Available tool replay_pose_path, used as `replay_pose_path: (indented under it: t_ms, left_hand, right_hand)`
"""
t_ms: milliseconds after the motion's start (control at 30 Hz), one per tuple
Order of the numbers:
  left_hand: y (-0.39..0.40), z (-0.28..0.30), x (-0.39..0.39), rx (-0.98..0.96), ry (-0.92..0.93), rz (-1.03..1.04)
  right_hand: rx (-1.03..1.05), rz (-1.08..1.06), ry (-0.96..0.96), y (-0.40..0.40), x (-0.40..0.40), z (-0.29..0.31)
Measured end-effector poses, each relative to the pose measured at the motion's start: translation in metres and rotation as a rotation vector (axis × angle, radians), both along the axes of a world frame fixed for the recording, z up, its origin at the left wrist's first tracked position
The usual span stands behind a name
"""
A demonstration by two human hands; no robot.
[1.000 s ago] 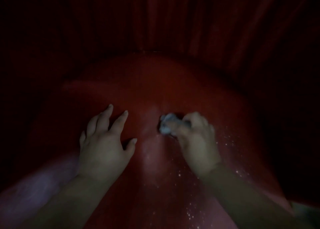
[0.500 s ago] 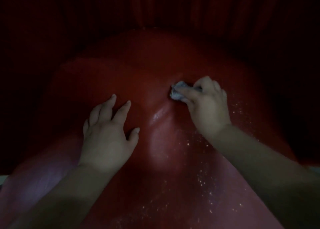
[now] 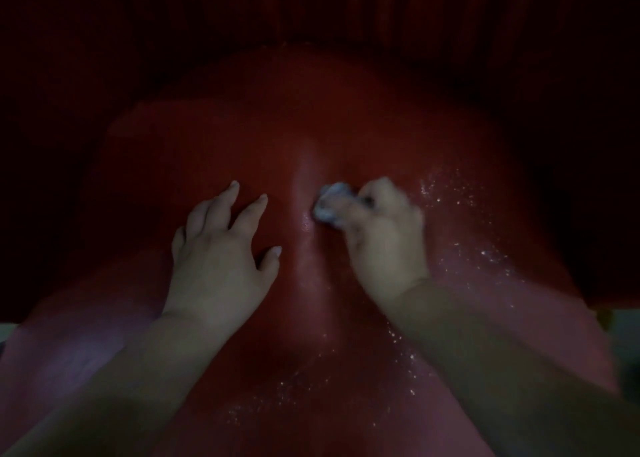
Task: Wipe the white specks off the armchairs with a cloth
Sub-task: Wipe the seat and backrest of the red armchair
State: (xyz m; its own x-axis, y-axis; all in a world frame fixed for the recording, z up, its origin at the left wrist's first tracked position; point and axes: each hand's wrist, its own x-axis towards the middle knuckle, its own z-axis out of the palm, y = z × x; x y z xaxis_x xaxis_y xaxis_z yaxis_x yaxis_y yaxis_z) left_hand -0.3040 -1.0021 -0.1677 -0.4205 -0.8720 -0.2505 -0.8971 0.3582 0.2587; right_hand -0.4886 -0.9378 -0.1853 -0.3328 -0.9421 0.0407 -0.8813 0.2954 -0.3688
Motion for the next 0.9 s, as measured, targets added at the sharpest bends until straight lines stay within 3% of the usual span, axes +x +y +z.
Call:
replay_pose_path:
  t_ms: [133, 200, 367, 600, 767, 900]
  left_hand:
    - [0.002, -0.001, 0.009, -0.015, -0.013, -0.012]
    - [0.005, -0.001, 0.02, -0.022, -0.018, -0.012]
    - [0.016, 0.0, 0.053, -0.008, -0.047, 0.0]
    - [0.033, 0.004, 0.077, 0.056, -0.057, 0.046]
    - [0.043, 0.012, 0.1, 0.065, -0.135, 0.089]
    - [0.051, 0.012, 0.116, 0.112, -0.093, 0.144]
  right_hand:
    - [0.006, 0.198, -0.097, 0.056, 0.041, -0.001]
    - [0.01, 0.248, -0.034, 0.068, 0.025, 0.001]
    - [-0.045, -0.045, -0.008, 0.016, -0.001, -0.001]
    - [-0.017, 0.198, -0.043, 0.096, 0.052, -0.002]
    - [-0.034, -0.042, -0.026, 0.063, 0.036, 0.002]
    - [-0.04, 0.037, -0.103, 0.074, 0.081, 0.001]
